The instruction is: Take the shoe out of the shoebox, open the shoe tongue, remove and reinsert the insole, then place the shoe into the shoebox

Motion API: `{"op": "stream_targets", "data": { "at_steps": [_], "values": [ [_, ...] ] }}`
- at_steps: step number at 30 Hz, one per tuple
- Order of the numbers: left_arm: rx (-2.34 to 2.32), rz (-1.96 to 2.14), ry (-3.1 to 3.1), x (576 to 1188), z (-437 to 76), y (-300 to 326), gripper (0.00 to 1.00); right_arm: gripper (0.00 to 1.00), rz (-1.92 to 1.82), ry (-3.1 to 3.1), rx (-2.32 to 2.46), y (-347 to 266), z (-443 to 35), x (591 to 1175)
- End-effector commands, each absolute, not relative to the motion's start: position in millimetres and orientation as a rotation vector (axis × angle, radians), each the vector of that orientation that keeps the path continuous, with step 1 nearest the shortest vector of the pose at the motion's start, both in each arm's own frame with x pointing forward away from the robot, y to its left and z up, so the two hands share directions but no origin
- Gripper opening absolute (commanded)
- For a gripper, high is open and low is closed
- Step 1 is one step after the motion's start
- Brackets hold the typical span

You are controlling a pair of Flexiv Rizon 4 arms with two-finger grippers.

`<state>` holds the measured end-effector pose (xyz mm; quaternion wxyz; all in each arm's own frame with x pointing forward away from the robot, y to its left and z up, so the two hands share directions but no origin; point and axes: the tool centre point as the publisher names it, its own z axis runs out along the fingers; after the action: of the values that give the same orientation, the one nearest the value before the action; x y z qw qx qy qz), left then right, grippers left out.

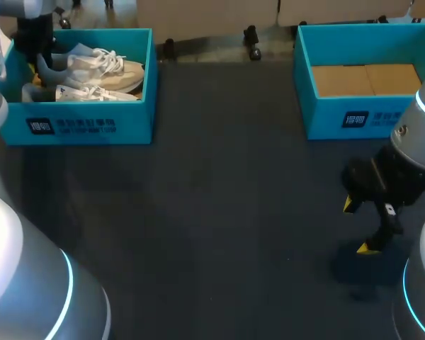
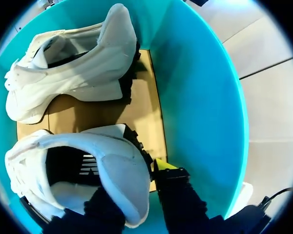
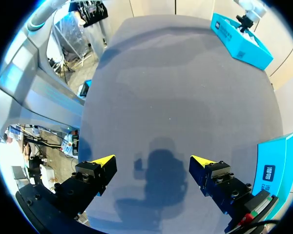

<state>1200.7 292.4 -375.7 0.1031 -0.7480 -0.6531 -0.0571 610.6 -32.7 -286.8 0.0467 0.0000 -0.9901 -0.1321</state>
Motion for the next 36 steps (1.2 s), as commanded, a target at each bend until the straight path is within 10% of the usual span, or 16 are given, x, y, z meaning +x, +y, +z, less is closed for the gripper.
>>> {"op": "stream_targets", "data": {
  "at_steps": [1, 10, 17, 36],
  "values": [
    [-2.224, -0.156, -1.932, 1196, -369, 292, 0.38, 1.0, -0.401, -3.022, 0.0, -32, -288, 611],
    [-2.26, -0.123, -1.948, 1193, -354, 284, 0.49, 1.0, -0.401, -3.022, 0.0, -32, -288, 611],
    [-2.308, -0.105, -1.971, 1184, -330, 282, 0.99, 1.0, -0.401, -3.022, 0.0, -32, -288, 611],
    [-2.304, -0.028, -2.001, 1142, -266, 282, 1.0, 1.0, -0.401, -3.022, 0.0, -32, -288, 611]
  ]
}}
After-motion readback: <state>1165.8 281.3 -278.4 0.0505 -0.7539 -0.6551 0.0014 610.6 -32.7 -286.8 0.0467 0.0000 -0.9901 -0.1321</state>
